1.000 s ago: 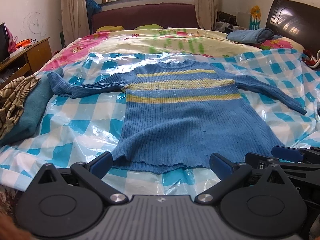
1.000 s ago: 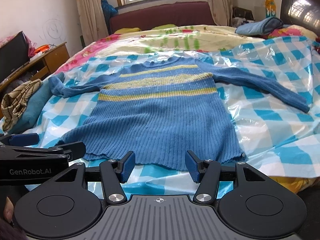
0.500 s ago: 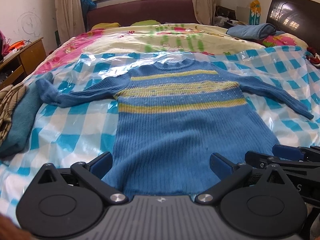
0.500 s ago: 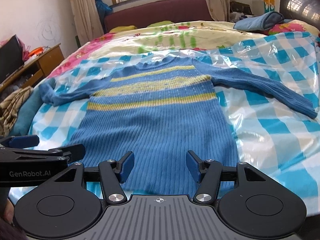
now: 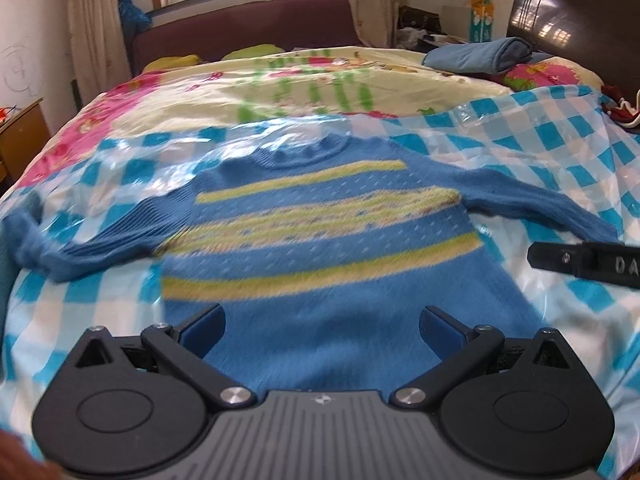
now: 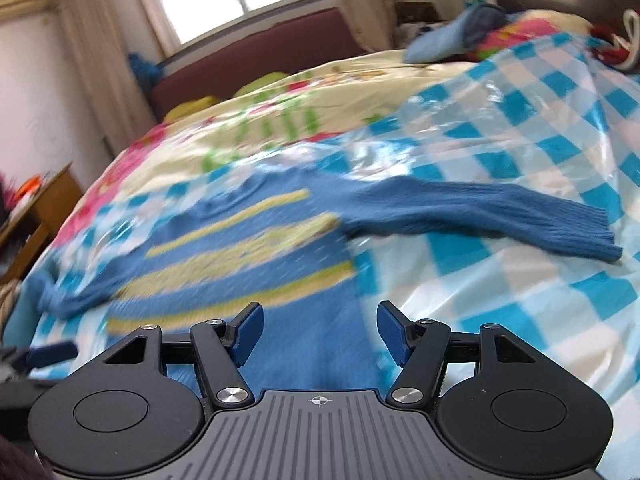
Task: Fold small clothes
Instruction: 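Reach the right gripper to the sweater sleeve cuff and close on it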
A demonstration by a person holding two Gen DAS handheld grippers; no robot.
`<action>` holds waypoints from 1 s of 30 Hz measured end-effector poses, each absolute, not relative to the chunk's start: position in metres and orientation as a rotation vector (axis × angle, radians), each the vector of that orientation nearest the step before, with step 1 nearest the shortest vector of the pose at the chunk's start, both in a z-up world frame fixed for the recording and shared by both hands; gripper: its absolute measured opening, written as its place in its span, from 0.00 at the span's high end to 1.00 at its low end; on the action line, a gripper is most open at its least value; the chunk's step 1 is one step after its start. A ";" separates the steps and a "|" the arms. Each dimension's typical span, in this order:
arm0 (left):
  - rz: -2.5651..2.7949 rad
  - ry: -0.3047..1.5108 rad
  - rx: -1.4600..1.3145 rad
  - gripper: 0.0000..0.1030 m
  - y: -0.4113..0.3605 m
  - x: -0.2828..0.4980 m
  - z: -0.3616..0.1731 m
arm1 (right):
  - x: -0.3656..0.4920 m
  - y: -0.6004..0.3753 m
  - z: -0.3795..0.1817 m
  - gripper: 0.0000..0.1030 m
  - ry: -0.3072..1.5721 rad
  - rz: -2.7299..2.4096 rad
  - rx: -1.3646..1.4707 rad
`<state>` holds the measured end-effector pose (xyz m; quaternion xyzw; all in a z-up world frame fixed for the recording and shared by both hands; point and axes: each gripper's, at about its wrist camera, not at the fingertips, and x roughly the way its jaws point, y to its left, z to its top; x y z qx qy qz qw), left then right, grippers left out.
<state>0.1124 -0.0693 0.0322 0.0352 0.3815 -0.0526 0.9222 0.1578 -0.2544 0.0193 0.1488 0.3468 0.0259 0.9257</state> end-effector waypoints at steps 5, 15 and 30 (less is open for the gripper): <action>-0.132 0.787 0.059 0.00 -0.084 0.138 0.022 | 0.195 -0.302 -0.002 0.39 0.735 -0.046 0.457; -0.163 0.796 0.076 0.00 -0.107 0.172 -0.006 | 0.235 -0.385 -0.044 0.37 0.626 -0.214 0.869; -0.180 0.818 0.065 0.00 -0.112 0.177 -0.024 | 0.266 -0.401 -0.028 0.33 0.586 -0.251 0.749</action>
